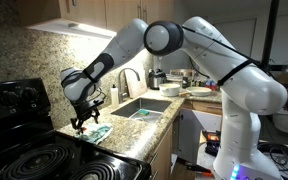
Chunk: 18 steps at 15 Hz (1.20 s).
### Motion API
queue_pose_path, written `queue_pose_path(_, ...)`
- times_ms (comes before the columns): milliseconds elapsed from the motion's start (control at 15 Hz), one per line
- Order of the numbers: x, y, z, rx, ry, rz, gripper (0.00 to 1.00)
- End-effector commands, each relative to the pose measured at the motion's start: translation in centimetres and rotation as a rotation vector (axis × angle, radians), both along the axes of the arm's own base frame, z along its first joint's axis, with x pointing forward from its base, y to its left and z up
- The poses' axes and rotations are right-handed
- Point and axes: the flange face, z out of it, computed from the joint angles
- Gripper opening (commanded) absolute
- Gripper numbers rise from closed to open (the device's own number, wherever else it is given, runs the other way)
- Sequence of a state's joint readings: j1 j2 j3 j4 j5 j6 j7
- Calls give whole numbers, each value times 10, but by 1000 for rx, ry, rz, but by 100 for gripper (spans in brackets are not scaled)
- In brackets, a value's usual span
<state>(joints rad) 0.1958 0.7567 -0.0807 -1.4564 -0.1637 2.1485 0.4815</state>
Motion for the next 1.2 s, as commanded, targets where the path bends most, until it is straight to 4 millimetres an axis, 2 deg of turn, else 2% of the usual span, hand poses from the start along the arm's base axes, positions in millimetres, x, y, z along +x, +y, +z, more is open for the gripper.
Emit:
queue_pose_path(0, 1, -12, -19, 26, 9, 30, 100)
queue_pose_path(67, 1, -7, -13, 1, 6, 1, 100)
queue_pose_path(200, 1, -9, -19, -1, 12, 0, 100)
queue_pose_path(400, 2, -7, -16, -1, 7, 4, 100)
queue_pose_path(1000, 1, -4, -47, 28, 4, 19, 100)
queue_pose_path(1067, 2, -4, -48, 18, -16, 30, 75)
queue_pose_path(1133, 3, -4, -48, 14, -23, 37, 74)
